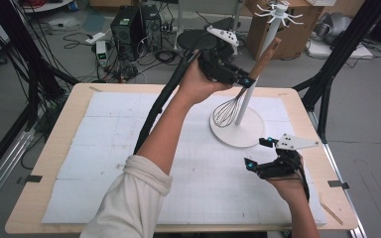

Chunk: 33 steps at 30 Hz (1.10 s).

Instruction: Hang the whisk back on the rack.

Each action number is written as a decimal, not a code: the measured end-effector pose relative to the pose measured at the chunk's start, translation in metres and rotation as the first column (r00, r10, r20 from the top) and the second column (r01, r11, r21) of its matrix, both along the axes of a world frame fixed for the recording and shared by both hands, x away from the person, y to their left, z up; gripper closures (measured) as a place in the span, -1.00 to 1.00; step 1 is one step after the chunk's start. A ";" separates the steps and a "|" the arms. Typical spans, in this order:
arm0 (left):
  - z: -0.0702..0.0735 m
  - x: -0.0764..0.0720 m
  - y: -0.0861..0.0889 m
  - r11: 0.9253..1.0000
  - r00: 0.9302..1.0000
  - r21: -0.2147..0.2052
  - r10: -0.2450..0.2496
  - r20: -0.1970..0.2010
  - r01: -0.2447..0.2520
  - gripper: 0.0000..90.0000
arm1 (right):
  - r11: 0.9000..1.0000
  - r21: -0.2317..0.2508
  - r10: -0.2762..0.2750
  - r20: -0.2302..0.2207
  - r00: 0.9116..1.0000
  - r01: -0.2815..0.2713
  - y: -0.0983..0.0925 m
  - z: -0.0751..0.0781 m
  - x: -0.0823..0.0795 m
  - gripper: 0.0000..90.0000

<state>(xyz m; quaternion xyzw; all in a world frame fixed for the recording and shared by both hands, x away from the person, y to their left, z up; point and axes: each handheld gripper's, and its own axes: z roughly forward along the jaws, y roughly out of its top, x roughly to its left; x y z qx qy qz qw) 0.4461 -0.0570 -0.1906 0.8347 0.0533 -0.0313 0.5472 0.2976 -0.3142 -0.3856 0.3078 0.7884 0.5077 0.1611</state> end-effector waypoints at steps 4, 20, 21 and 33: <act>0.006 0.007 -0.007 1.000 1.000 -0.003 0.007 -0.001 -0.007 0.64 | 1.000 0.001 0.002 0.004 1.000 -0.002 0.000 0.000 0.000 -0.91; 0.021 0.028 -0.033 0.999 1.000 0.017 0.028 0.014 -0.028 0.63 | 1.000 0.013 0.000 0.004 1.000 0.000 -0.003 0.001 -0.002 -0.91; 0.021 0.029 -0.033 0.999 0.999 0.016 0.031 0.008 -0.031 0.63 | 1.000 0.015 0.001 0.001 1.000 -0.001 -0.004 0.002 -0.002 -0.91; 0.013 0.044 -0.033 0.998 0.998 0.026 0.050 -0.031 -0.050 0.63 | 1.000 0.009 0.002 -0.001 1.000 -0.002 -0.003 0.001 -0.003 -0.91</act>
